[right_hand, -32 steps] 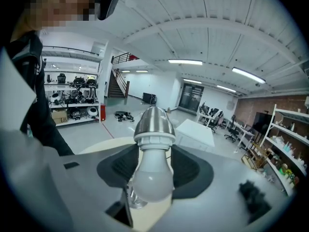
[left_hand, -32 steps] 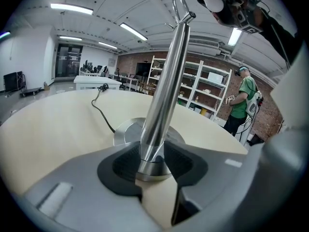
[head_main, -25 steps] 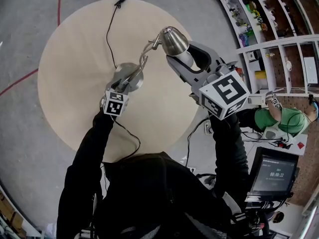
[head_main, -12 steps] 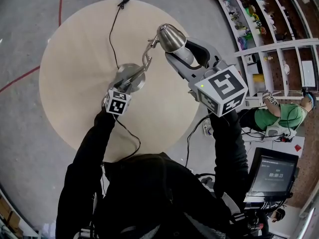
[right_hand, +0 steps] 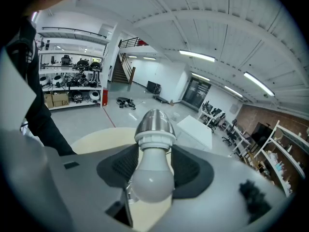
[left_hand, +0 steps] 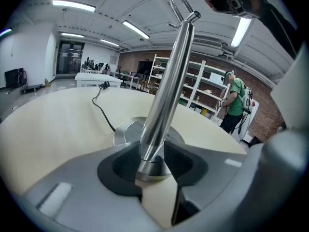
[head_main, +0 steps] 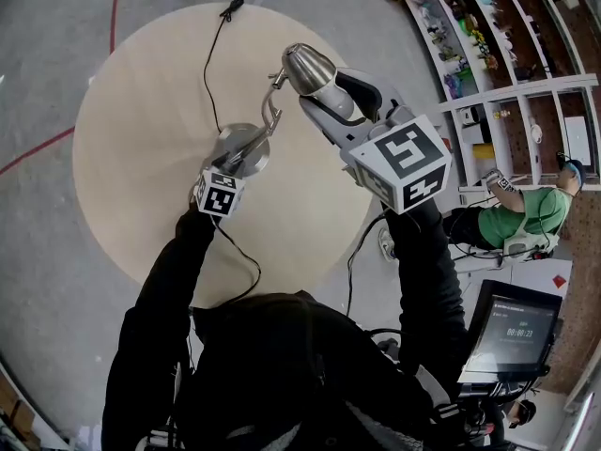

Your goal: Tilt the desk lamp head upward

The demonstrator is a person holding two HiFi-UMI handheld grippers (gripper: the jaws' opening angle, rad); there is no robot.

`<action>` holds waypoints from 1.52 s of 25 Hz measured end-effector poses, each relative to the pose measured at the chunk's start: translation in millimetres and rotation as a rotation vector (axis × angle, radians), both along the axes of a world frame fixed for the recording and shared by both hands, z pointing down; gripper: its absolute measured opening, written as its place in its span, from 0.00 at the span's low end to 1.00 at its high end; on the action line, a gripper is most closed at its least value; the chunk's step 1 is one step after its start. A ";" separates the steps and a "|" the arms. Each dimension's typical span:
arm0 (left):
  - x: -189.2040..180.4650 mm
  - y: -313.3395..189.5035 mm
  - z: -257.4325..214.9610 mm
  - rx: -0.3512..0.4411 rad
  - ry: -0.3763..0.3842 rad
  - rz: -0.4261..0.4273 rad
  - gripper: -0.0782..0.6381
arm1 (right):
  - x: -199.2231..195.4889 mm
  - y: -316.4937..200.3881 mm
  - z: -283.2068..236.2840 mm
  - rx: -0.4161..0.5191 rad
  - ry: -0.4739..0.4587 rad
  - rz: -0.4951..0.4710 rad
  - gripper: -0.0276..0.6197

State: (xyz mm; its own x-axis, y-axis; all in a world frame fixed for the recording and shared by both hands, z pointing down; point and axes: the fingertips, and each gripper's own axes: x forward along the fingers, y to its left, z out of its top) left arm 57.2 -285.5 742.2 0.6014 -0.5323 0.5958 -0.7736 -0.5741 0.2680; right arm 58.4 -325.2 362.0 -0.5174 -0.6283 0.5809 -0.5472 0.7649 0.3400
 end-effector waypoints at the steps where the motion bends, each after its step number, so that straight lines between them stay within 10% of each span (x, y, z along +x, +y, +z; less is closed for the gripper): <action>1: 0.2 0.0 -0.1 0.000 -0.003 -0.001 0.33 | 0.1 0.3 -0.1 0.000 -0.003 0.000 0.37; 28: 4.5 7.4 -13.8 -0.038 -0.074 0.034 0.36 | -2.6 1.8 -14.3 0.058 0.032 -0.014 0.38; 38: -55.4 10.3 -61.3 0.012 0.054 -0.155 0.39 | 36.6 16.0 -65.8 0.146 -0.315 0.128 0.40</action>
